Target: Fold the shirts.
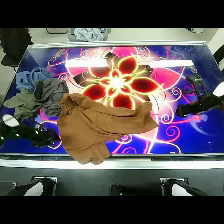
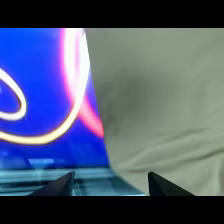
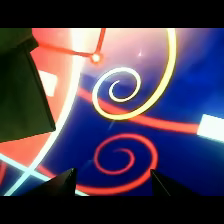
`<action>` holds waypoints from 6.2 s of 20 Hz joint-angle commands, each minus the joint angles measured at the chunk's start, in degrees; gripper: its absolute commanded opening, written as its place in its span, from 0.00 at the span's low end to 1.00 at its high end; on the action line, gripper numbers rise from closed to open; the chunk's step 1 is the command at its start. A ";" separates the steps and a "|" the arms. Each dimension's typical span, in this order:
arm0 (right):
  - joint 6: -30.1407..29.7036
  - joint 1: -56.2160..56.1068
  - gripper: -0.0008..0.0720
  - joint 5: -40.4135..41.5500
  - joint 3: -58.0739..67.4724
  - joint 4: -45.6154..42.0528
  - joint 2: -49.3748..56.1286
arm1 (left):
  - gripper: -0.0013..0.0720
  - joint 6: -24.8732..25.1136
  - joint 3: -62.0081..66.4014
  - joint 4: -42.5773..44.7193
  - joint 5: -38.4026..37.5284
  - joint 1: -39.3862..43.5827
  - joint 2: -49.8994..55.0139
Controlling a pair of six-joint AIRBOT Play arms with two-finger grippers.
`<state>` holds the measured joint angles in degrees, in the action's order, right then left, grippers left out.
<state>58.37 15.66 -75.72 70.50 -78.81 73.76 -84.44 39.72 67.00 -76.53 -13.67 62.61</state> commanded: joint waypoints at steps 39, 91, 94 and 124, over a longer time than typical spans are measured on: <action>-9.68 2.29 0.08 21.11 22.27 18.40 -38.38 | 0.06 -7.72 71.71 -0.87 23.47 9.25 -20.00; -8.28 25.92 0.94 -9.38 -8.61 5.11 2.58 | 0.50 6.40 -15.52 -24.39 22.08 10.05 2.62; -9.42 25.92 0.96 -11.13 -8.63 6.12 5.68 | 0.06 5.88 -15.47 -24.39 23.91 11.56 3.10; -10.54 19.78 0.07 -3.63 -12.13 15.76 8.24 | 0.06 10.14 -4.26 -20.98 21.16 8.17 -1.38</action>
<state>48.82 35.97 -75.18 54.61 -65.93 85.08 -75.44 29.17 46.13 -51.35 -3.86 63.86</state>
